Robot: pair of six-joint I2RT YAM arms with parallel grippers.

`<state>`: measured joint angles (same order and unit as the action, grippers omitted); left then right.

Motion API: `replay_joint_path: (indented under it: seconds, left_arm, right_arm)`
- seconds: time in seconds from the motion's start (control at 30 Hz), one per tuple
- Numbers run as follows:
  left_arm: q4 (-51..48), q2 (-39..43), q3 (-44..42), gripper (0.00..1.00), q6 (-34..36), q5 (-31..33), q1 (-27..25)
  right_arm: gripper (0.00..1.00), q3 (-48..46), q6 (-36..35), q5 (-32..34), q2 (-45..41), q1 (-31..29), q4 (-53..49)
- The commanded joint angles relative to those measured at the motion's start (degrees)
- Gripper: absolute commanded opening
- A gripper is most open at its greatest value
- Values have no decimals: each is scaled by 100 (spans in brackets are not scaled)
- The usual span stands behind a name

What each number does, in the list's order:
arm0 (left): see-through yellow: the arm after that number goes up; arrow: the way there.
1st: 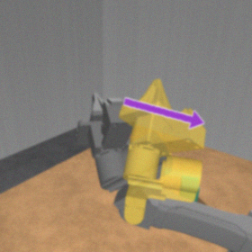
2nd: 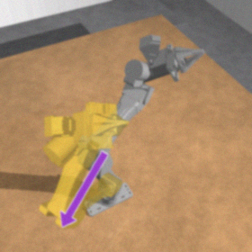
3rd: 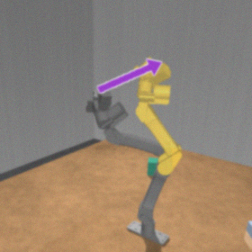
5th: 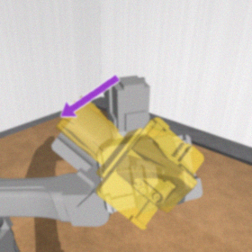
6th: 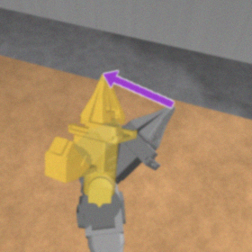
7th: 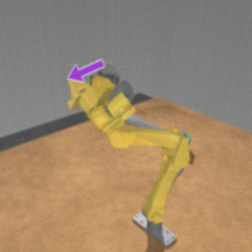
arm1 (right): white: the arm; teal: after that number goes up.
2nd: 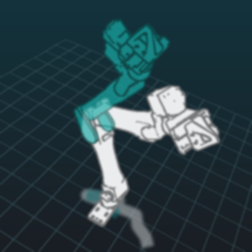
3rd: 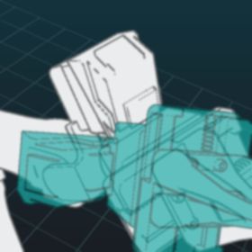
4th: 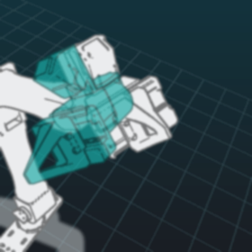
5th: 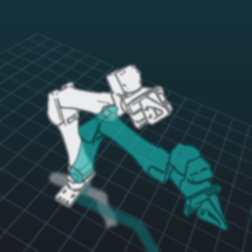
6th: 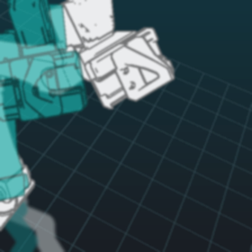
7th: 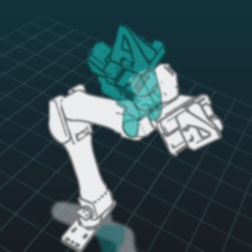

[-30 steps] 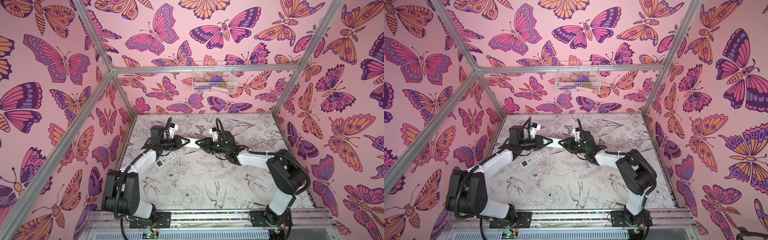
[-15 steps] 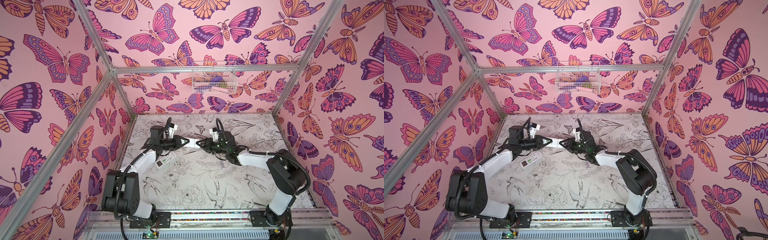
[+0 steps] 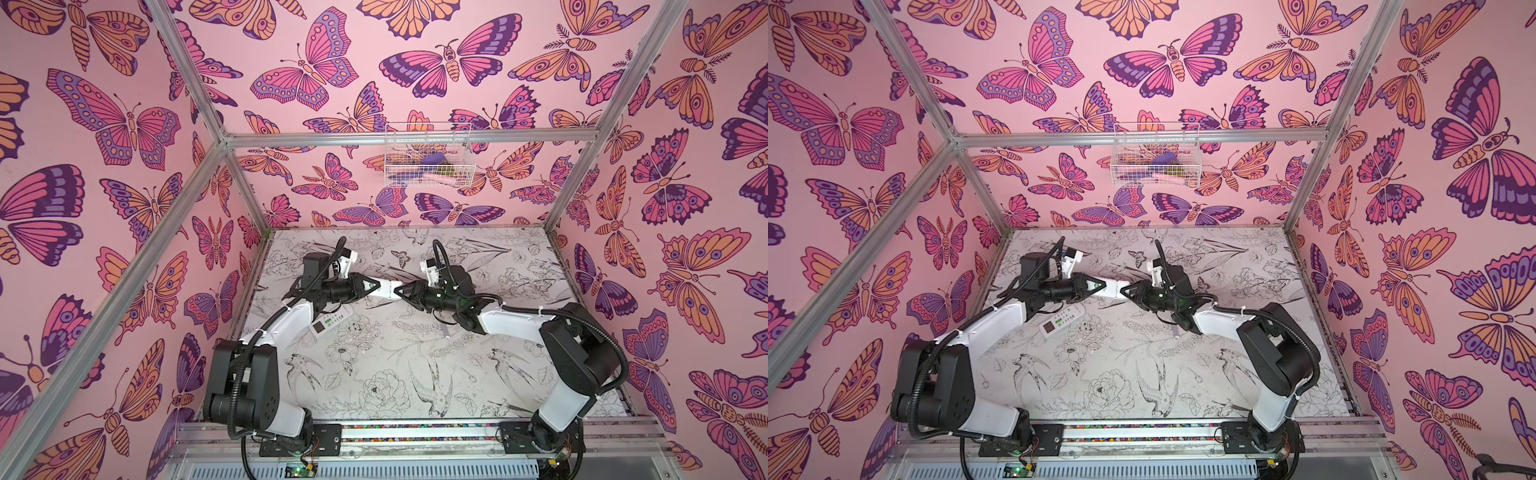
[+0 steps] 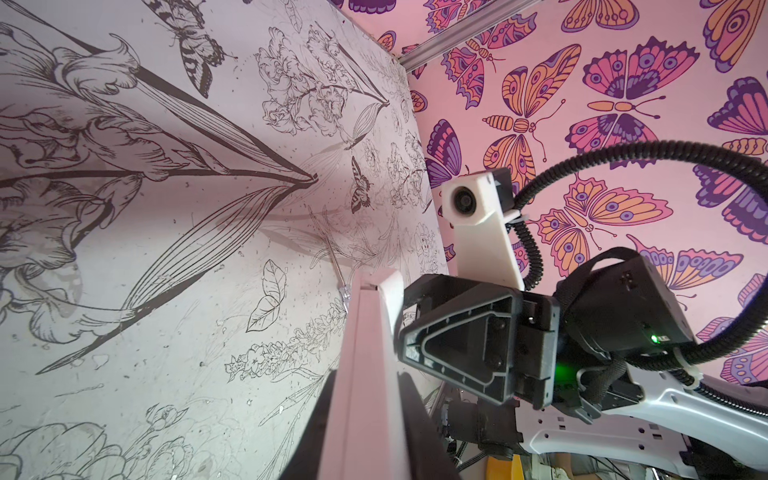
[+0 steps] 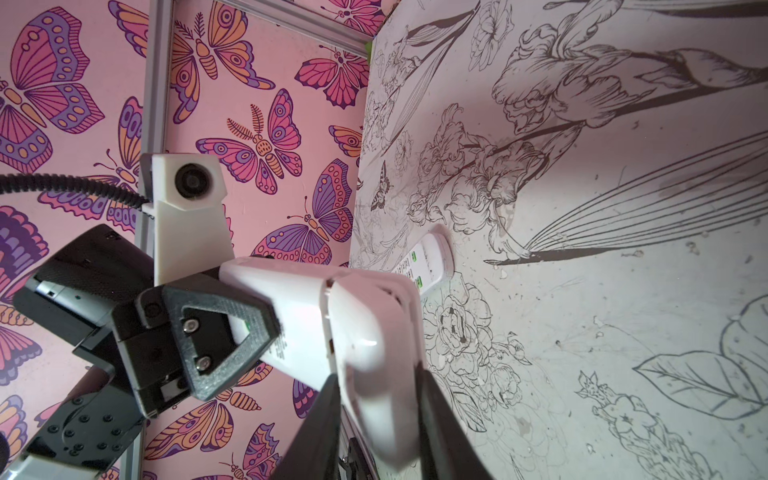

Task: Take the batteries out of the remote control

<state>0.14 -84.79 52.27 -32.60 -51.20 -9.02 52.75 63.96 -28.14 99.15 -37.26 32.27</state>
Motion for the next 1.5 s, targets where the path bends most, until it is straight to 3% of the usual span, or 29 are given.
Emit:
replay_joint_path:
  seconds: [0.0,0.37,0.83,1.2,1.47]
  left_arm:
    - [-15,25,125,0,70,-77,-43]
    - [12,-52,123,0,104,-66,-39]
    - [19,-142,80,0,111,-7,-61]
    - [-13,-267,73,0,82,17,-269]
    - [102,-397,-46,0,-63,83,-426]
  right_arm:
    - [32,-11,-77,-78,-295,-75,181]
    - [30,107,-196,-179,-270,-67,34]
    - [17,91,-156,-288,-383,32,95]
    - [12,-407,-228,-227,-1279,318,-66]
    - [11,-779,-928,-84,-2327,857,-1392]
